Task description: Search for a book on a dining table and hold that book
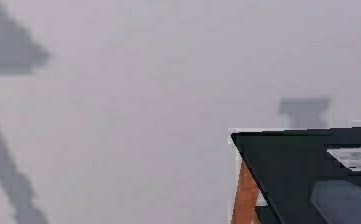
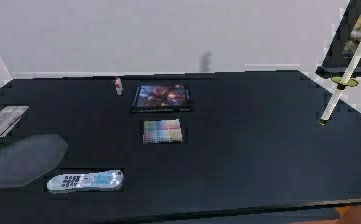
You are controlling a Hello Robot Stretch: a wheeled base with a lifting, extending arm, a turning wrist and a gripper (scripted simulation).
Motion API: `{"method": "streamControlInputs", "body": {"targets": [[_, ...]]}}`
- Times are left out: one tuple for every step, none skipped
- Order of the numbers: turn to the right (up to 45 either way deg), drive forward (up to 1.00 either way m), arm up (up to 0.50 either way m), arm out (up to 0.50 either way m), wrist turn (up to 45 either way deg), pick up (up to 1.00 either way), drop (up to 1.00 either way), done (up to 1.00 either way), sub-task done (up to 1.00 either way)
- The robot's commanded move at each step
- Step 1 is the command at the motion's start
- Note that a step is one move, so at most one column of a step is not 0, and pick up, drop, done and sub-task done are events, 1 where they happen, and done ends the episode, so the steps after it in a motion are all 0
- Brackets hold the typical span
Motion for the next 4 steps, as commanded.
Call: {"method": "streamControlInputs", "body": {"targets": [[0.0,0.00,0.38,0.00,0.0,0.00,0.00,0.00,0.00],[0.0,0.00,0.00,0.46,0.0,0.00,0.00,0.00,0.00],[0.0,0.00,0.00,0.02,0.0,0.00,0.00,0.00,0.00],[0.0,0.00,0.00,0.00,45.0,0.00,0.00,0.00,0.00]]}}
